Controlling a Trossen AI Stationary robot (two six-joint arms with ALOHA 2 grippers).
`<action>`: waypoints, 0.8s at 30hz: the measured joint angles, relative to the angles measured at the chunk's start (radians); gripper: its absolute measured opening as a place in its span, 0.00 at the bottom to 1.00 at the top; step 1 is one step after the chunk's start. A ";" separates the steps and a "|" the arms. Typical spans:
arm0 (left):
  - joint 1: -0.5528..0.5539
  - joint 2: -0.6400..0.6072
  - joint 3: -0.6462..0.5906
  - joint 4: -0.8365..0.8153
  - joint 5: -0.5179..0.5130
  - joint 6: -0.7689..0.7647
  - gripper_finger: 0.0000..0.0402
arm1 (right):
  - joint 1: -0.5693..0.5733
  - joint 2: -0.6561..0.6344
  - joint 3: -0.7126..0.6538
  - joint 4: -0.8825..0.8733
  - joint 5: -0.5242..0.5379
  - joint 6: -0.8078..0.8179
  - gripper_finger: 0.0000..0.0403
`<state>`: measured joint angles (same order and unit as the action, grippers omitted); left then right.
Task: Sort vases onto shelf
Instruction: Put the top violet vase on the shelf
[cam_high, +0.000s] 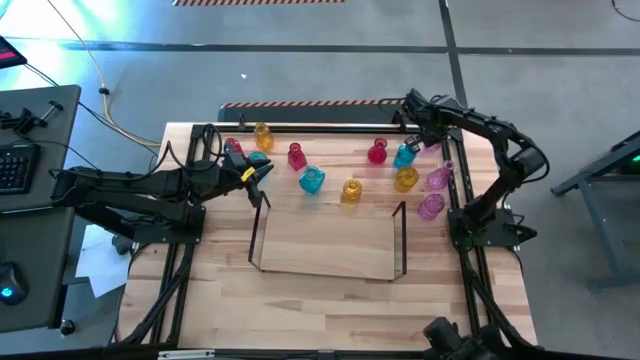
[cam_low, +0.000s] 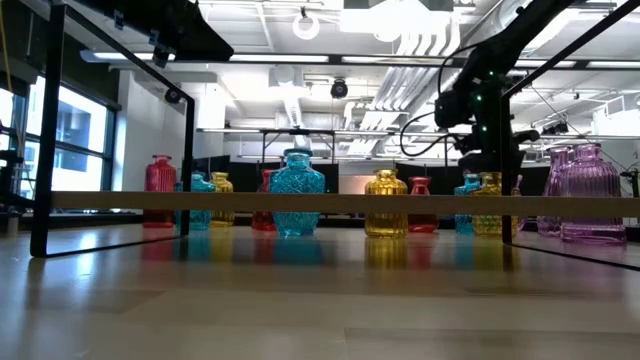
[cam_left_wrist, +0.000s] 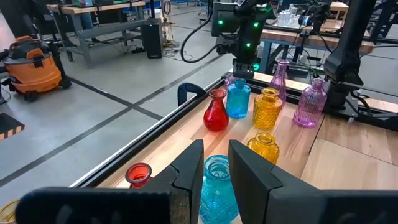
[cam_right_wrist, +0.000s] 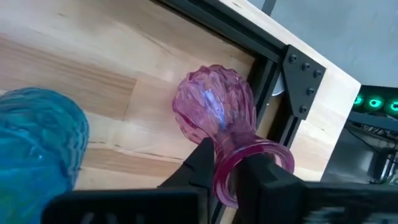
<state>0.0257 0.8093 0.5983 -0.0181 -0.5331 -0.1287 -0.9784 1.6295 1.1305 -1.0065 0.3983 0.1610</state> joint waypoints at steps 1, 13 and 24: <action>0.000 0.000 0.000 0.000 0.000 0.000 0.17 | 0.006 0.000 0.000 -0.004 0.006 -0.001 0.04; 0.000 0.000 0.000 0.000 0.000 -0.001 0.17 | 0.071 -0.119 -0.002 -0.054 0.063 -0.001 0.01; 0.000 0.000 0.000 0.000 0.000 -0.017 0.17 | 0.136 -0.394 -0.002 -0.026 0.059 0.015 0.01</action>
<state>0.0257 0.8093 0.5983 -0.0181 -0.5335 -0.1461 -0.8419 1.2359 1.1282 -1.0321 0.4577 0.1757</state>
